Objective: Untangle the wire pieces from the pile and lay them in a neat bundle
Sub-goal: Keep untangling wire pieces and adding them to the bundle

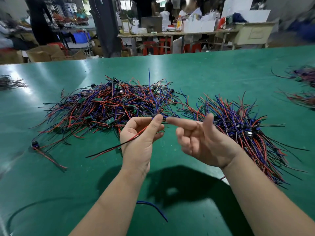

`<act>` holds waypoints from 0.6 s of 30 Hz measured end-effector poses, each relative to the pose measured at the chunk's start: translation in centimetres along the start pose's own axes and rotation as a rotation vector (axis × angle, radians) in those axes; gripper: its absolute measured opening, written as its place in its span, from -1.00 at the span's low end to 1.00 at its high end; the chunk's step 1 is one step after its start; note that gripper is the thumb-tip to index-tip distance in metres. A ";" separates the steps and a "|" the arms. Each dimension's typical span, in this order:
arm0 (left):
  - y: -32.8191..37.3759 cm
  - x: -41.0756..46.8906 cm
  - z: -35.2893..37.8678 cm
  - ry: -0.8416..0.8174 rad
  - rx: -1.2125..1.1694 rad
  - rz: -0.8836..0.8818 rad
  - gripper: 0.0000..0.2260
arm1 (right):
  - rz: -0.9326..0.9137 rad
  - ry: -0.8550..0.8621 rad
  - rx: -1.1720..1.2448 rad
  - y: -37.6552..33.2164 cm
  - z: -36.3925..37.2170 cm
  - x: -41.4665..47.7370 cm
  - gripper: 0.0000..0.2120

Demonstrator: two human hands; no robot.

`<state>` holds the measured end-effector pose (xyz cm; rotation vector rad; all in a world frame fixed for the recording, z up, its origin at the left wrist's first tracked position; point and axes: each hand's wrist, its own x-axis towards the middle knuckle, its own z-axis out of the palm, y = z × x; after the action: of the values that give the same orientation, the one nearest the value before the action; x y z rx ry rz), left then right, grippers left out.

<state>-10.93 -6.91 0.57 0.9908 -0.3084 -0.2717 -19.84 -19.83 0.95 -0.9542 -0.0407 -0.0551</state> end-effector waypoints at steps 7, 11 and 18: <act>-0.3 0.0 -0.2 0.084 0.038 0.116 -0.77 | -0.139 0.716 0.561 0.2 0.1 1.4 -0.60; -0.8 0.0 -0.7 -0.010 0.313 0.184 -0.81 | 0.051 0.604 0.212 0.8 0.9 1.6 -0.74; -1.7 -1.0 -1.0 -0.284 0.781 0.358 -0.82 | -0.076 0.513 -0.211 1.2 0.5 1.4 -0.74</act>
<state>-11.62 -6.67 -1.53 1.6372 -0.8834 0.0535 -18.36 -18.77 0.33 -1.1245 0.4093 -0.3779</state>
